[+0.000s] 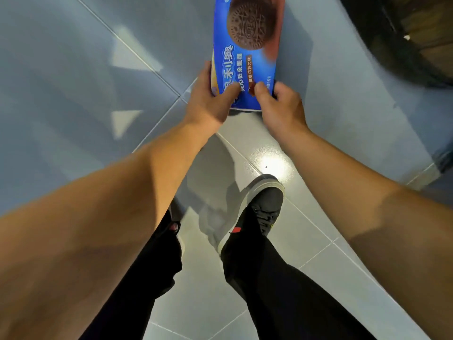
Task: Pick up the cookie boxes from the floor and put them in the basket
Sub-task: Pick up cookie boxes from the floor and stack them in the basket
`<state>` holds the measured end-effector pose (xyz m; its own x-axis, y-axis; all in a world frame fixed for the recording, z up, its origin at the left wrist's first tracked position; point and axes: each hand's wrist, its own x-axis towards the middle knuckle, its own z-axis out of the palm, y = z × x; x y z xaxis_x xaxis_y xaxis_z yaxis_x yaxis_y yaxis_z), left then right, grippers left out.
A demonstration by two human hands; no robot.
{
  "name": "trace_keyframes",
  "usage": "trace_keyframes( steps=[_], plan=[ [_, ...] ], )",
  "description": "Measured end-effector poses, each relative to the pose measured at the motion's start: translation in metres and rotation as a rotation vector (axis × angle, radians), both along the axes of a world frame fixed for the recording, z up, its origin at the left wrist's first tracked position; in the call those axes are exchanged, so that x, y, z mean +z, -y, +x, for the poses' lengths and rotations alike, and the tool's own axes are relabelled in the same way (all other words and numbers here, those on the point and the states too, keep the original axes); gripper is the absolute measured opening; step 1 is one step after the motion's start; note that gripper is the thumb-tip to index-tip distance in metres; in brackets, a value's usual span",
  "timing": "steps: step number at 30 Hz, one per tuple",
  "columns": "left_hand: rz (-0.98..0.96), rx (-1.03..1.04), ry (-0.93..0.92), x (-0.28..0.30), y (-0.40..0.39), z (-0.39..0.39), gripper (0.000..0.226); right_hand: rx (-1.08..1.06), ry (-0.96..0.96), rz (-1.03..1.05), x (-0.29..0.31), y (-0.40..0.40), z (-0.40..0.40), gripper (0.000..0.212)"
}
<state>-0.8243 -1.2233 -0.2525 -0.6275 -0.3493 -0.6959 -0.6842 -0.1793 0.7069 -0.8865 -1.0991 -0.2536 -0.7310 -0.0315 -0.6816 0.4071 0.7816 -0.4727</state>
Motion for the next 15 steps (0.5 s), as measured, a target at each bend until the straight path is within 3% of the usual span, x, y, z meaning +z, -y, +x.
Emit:
trace_keyframes(
  steps=[3,5,7,11,13,15],
  plan=[
    [0.117,0.022,-0.014,0.028,0.008,0.018,0.037,-0.037,0.033,-0.007,0.031,0.002,0.021,0.029],
    [0.136,0.016,0.054,0.065,0.018,0.029,0.059,-0.061,0.078,-0.036,0.066,0.001,0.036,0.030],
    [0.138,0.043,0.124,0.104,0.031,0.039,0.065,-0.011,0.113,-0.040,0.106,0.002,0.047,0.033],
    [0.152,-0.005,0.151,0.205,0.063,0.064,0.052,0.003,0.152,0.024,0.205,0.003,0.049,0.085],
    [0.163,-0.089,0.167,0.260,0.079,0.079,0.055,0.001,0.128,0.022,0.253,0.004,0.046,0.094],
    [0.173,-0.184,0.188,0.313,0.095,0.086,0.063,0.038,0.113,0.044,0.300,0.006,0.038,0.090]
  ],
)
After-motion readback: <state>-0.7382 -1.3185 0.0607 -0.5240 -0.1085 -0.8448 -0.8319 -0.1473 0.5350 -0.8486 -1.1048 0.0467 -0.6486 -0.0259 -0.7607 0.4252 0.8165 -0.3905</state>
